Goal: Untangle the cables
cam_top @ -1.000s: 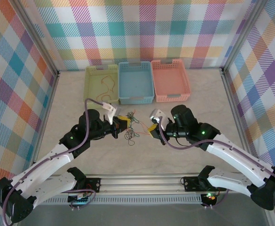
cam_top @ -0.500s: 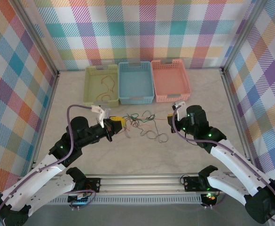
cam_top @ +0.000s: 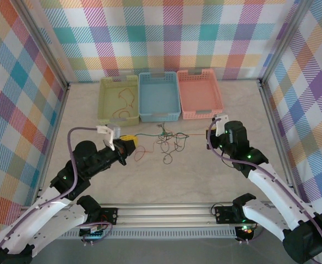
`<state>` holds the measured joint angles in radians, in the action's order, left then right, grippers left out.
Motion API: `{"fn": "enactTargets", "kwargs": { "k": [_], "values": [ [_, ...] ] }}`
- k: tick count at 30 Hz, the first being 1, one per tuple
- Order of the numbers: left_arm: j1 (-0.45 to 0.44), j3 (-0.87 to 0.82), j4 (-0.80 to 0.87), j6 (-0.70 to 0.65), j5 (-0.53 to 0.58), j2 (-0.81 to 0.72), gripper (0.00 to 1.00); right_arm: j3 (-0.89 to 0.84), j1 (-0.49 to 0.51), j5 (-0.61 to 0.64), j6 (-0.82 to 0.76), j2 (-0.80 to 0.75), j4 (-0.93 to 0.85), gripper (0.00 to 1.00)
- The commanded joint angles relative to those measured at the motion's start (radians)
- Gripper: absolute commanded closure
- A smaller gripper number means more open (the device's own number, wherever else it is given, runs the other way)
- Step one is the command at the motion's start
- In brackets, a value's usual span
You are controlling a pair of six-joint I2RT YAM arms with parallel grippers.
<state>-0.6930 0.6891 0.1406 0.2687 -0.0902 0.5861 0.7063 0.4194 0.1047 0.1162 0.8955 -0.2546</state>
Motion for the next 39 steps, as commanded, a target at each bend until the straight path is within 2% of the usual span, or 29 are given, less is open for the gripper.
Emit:
{"fn": "enactTargets", "kwargs": {
  "k": [1, 5, 7, 16, 17, 18, 21, 22, 26, 30, 32, 36, 39],
  "values": [
    [0.007, 0.019, -0.014, 0.009, 0.164, -0.063, 1.0, -0.024, -0.033, 0.133, -0.001, -0.009, -0.056, 1.0],
    [0.008, 0.015, 0.012, 0.022, 0.218, -0.105, 1.0, -0.029, -0.036, 0.12, 0.003, -0.018, -0.049, 1.0],
    [0.008, 0.013, 0.006, 0.017, 0.206, -0.121, 1.0, -0.035, -0.037, 0.082, -0.001, -0.019, -0.037, 1.0],
    [0.007, 0.05, -0.05, 0.014, -0.027, -0.051, 1.0, -0.085, -0.036, -0.332, -0.049, -0.089, 0.14, 1.0],
    [0.007, 0.054, -0.051, 0.017, -0.036, -0.041, 1.0, -0.086, -0.036, -0.387, -0.054, -0.087, 0.157, 0.92],
    [0.007, 0.057, -0.058, 0.017, -0.05, -0.032, 1.0, -0.089, -0.036, -0.448, -0.055, -0.078, 0.181, 0.75],
    [0.007, 0.076, -0.063, 0.008, -0.104, 0.013, 1.0, -0.083, -0.032, -0.578, -0.056, -0.056, 0.228, 0.38],
    [0.008, 0.084, -0.062, 0.006, -0.122, 0.029, 1.0, -0.085, -0.028, -0.592, -0.057, -0.059, 0.247, 0.32],
    [0.007, 0.102, -0.063, -0.01, -0.177, 0.082, 1.0, -0.109, -0.018, -0.671, -0.036, -0.073, 0.377, 0.32],
    [0.007, 0.116, -0.072, -0.017, -0.219, 0.121, 1.0, -0.073, 0.027, -0.798, -0.065, -0.009, 0.415, 0.41],
    [0.008, 0.119, -0.077, -0.013, -0.22, 0.135, 1.0, -0.051, 0.079, -0.801, -0.129, 0.021, 0.393, 0.49],
    [0.008, 0.123, -0.079, -0.01, -0.232, 0.15, 1.0, -0.043, 0.151, -0.772, -0.268, 0.066, 0.422, 0.54],
    [0.007, 0.131, -0.072, -0.01, -0.231, 0.15, 1.0, 0.007, 0.186, -0.751, -0.348, 0.134, 0.372, 0.59]
  ]
}}
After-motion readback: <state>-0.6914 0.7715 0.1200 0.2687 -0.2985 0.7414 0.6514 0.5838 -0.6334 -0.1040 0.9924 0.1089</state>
